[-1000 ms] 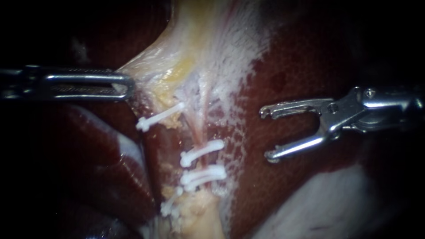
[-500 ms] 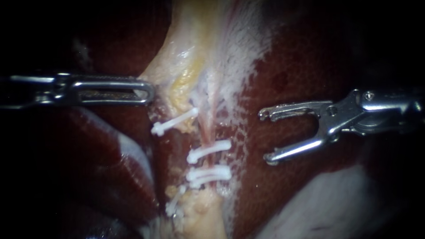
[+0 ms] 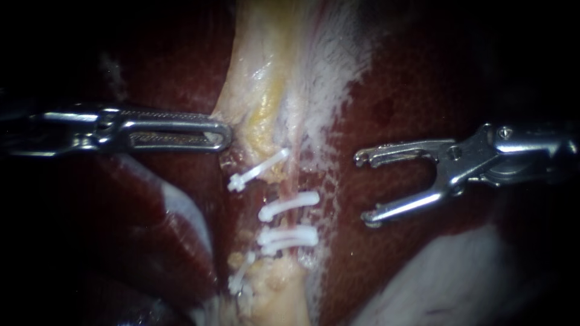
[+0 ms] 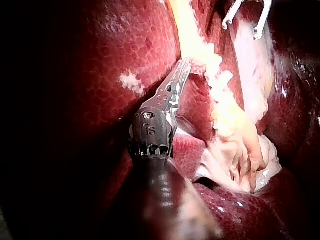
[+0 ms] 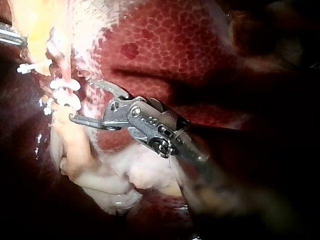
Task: Going back third clip right tube
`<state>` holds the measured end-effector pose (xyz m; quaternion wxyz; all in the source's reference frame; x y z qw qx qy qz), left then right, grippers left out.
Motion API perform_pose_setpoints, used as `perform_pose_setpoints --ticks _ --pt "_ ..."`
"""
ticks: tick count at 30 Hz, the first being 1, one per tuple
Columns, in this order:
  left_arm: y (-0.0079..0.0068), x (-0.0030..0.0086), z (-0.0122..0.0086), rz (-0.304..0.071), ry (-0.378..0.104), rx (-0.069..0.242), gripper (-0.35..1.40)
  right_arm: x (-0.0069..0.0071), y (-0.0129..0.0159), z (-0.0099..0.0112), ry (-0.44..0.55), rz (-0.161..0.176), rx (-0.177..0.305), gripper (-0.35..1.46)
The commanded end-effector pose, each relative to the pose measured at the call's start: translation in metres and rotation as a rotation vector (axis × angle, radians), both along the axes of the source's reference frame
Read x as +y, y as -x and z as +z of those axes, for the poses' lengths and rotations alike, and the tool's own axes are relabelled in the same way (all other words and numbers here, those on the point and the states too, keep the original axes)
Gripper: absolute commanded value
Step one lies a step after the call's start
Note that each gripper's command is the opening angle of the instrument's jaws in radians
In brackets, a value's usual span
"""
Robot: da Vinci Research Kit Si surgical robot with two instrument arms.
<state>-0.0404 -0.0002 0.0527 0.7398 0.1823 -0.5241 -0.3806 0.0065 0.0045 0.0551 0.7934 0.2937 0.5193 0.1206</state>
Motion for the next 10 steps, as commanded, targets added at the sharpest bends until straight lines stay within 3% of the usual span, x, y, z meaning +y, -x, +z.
perform_pose_setpoints --ticks 1,10 --pt "0.0000 0.0000 0.0000 0.000 0.000 0.001 -0.35 0.0000 0.0000 0.0000 0.000 0.000 0.000 0.60" --pt "0.0000 0.0000 0.0000 0.000 0.000 0.001 -0.35 -0.0001 0.0000 -0.0001 0.000 0.000 0.000 0.60"
